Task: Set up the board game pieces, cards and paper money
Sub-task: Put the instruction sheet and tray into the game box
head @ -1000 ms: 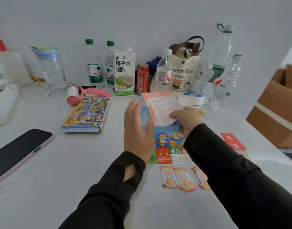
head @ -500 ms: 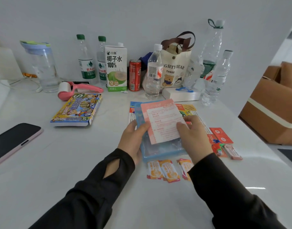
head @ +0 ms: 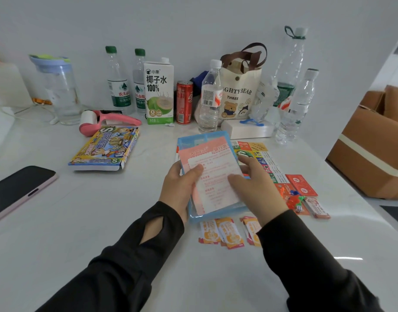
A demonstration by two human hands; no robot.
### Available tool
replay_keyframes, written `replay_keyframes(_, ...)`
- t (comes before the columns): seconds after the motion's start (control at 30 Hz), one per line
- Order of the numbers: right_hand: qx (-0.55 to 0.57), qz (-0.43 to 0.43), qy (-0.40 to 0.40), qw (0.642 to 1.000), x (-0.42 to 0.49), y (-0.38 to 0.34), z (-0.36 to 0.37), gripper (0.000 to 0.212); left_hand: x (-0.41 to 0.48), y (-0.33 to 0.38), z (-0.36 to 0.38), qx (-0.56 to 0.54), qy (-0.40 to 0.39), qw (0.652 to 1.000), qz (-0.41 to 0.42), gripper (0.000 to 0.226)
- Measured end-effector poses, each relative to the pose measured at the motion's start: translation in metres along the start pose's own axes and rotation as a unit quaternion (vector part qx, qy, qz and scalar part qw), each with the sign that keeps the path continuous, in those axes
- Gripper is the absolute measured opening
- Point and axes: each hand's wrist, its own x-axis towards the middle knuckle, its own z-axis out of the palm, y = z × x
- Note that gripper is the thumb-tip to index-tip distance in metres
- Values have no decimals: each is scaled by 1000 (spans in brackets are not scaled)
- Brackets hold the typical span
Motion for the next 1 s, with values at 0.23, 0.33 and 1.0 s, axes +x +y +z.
replay_keyframes(0.23,57,49,9,997,4,5,-1,27,2,-2,2,101,9,993,56,26)
replay_keyframes(0.33,74,59,23,995,10,3,5,30,10,1,-4,129,17,990,58,18)
replay_keyframes(1.0,-34,93,-5,995,61,-41,71,20,81,36,-120,684,283,668,74,49)
